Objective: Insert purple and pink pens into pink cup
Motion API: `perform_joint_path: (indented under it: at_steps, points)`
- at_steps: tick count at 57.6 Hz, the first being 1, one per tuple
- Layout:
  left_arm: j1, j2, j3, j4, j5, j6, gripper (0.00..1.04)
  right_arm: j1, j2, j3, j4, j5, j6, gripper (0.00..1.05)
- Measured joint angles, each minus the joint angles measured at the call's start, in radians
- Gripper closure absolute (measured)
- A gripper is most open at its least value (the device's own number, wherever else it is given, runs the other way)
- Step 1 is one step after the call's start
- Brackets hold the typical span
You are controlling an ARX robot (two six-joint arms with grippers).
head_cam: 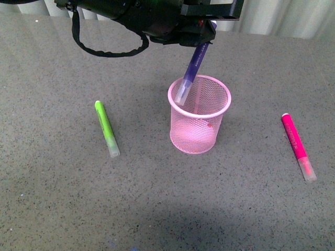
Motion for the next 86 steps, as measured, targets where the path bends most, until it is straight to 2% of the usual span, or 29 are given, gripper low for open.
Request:
perform_joint_path:
  at_steps: [9,11,17,35,39,40,49,55,63,65,67,70,75,82,86]
  points:
    - [0.0,0.006,0.0,0.003,-0.002,-0.002,0.97,0.0,0.0,0.0,0.0,0.0,0.0,0.07]
    - [0.0,0.006,0.0,0.007,-0.002,-0.003,0.93,0.0,0.0,0.0,0.0,0.0,0.0,0.07]
    - [-0.001,0.006,-0.003,0.016,-0.001,-0.004,0.68,0.0,0.0,0.0,0.0,0.0,0.0,0.07]
    - [0.006,-0.002,-0.027,0.021,0.006,-0.04,0.22,0.0,0.0,0.0,0.0,0.0,0.0,0.07]
    - [0.018,-0.025,-0.032,0.021,0.0,-0.072,0.07,0.0,0.0,0.0,0.0,0.0,0.0,0.07]
    - [0.023,-0.034,-0.034,0.021,-0.001,-0.081,0.06,0.0,0.0,0.0,0.0,0.0,0.0,0.07]
    - [0.099,-0.172,-0.089,0.02,-0.032,-0.211,0.08,0.0,0.0,0.0,0.0,0.0,0.0,0.07]
    - [0.211,-0.344,-0.23,0.019,-0.054,-0.27,0.08,0.0,0.0,0.0,0.0,0.0,0.0,0.07]
    - [0.356,-0.516,-0.454,0.002,-0.093,-0.256,0.08,0.0,0.0,0.0,0.0,0.0,0.0,0.07]
    - [0.377,-0.531,-0.565,0.18,-0.242,-0.195,0.16,0.0,0.0,0.0,0.0,0.001,0.0,0.07]
    - [0.405,-0.54,-0.666,0.369,-0.341,-0.123,0.23,0.0,0.0,0.0,0.0,-0.002,0.0,0.07]
    - [0.443,-0.568,-0.795,0.566,-0.382,-0.063,0.32,0.0,0.0,0.0,0.0,-0.002,0.0,0.07]
    - [0.474,-0.629,-0.958,0.793,-0.41,-0.007,0.46,0.0,0.0,0.0,-0.001,0.001,0.0,0.07]
    - [0.472,-0.71,-1.06,0.837,-0.398,0.024,0.64,0.0,0.0,0.0,-0.001,-0.003,0.0,0.07]
    - [0.473,-0.772,-1.102,0.807,-0.399,0.034,0.8,0.0,0.0,0.0,-0.001,0.0,0.0,0.07]
